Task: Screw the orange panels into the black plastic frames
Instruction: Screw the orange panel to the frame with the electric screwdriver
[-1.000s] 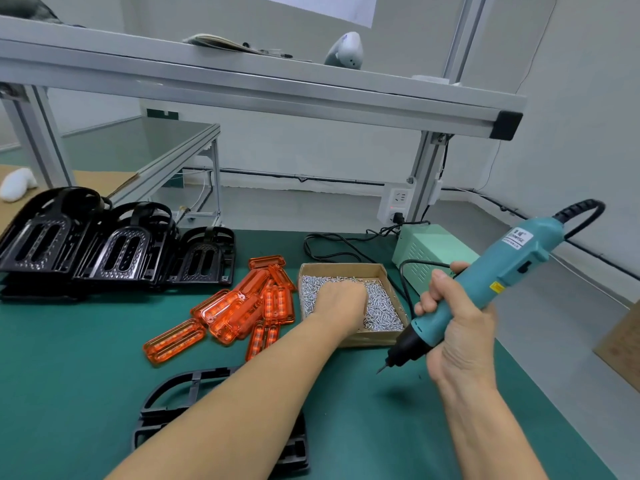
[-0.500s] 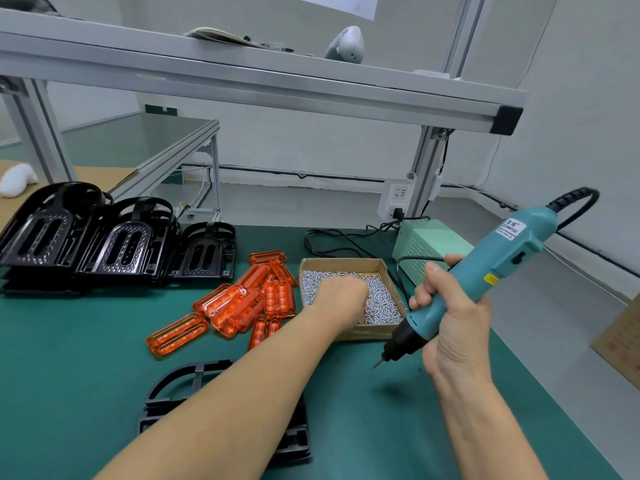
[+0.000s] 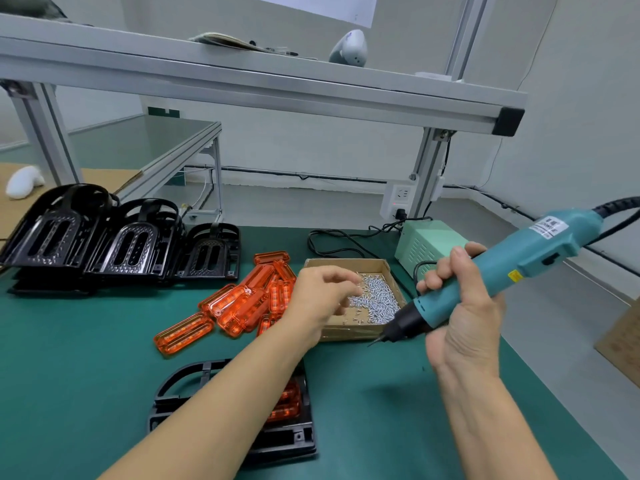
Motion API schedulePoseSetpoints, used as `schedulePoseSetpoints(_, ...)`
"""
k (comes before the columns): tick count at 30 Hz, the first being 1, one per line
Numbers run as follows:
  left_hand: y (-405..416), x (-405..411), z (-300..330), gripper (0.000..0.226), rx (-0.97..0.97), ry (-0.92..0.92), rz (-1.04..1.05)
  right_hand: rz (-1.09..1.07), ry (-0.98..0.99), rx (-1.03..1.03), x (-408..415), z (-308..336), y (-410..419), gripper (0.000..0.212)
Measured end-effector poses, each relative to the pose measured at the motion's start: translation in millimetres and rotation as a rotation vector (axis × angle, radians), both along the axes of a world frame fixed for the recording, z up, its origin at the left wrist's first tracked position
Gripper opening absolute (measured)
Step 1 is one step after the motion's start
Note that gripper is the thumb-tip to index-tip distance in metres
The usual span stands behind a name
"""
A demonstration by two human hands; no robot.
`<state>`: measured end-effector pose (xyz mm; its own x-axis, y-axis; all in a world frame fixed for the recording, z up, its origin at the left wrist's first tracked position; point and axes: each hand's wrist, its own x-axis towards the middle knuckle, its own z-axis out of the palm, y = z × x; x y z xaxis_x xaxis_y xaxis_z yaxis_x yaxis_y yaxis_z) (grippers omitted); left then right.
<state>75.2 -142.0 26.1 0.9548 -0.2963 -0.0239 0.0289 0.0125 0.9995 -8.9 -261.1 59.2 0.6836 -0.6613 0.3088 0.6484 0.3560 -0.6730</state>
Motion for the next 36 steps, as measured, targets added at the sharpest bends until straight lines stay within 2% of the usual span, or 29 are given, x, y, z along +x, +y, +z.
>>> schedulePoseSetpoints(2,20.1,-15.8,4.0,0.019,-0.156,0.128,-0.048,0.008,-0.006,0.013,-2.0,2.4,1.8,0.016)
schedulePoseSetpoints(5,48.4,-39.9,4.3,0.020,-0.251,0.208,-0.103,0.037,-0.038,0.038,-6.0,7.5,9.5,0.015)
schedulePoseSetpoints(10,80.5,-75.4,2.6,0.011,-0.453,0.364,-0.104,0.131,-0.109,0.081,-14.1,21.8,28.3,0.014)
schedulePoseSetpoints(19,90.1,-112.0,4.7,0.017,-0.808,0.609,-0.065,0.246,-0.204,0.120,-33.2,40.2,57.9,0.013)
schedulePoseSetpoints(36,86.8,-124.8,1.7,0.016,-0.790,0.579,-0.029,0.280,-0.196,0.082,-37.4,33.7,68.6,0.011)
